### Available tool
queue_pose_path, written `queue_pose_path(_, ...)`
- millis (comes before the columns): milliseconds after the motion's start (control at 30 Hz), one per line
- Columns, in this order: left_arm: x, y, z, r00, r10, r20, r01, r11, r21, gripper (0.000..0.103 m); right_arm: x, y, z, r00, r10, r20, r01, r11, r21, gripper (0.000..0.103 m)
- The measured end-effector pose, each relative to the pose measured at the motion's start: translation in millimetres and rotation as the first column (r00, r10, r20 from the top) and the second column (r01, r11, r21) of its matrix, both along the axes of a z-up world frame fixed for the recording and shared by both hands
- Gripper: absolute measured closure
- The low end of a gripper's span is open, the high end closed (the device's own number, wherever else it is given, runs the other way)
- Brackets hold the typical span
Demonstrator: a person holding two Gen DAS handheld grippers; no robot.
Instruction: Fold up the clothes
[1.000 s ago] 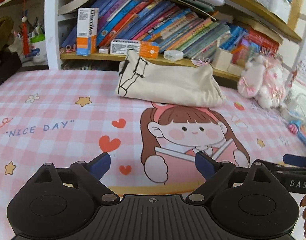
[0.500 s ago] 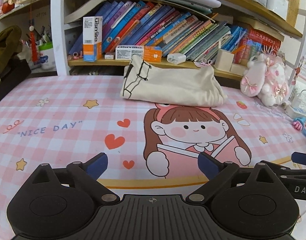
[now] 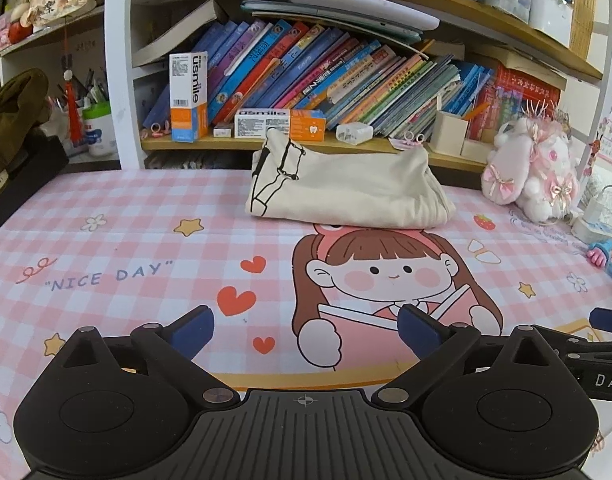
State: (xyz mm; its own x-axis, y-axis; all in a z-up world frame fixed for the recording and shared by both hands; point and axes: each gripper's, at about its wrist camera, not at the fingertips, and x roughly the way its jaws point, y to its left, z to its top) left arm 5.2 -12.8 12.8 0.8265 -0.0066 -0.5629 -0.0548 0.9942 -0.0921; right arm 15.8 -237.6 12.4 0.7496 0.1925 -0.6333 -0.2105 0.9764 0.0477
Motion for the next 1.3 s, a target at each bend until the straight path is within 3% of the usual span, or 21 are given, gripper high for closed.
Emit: queue_pose_path(1300,-10,-3,-1,0.999,-0.021,0.031,0.021,1.0,-0.014,0.002,-4,1,2,1.0,0.016,-0.008,-0.016,1.0,0.011,0.002)
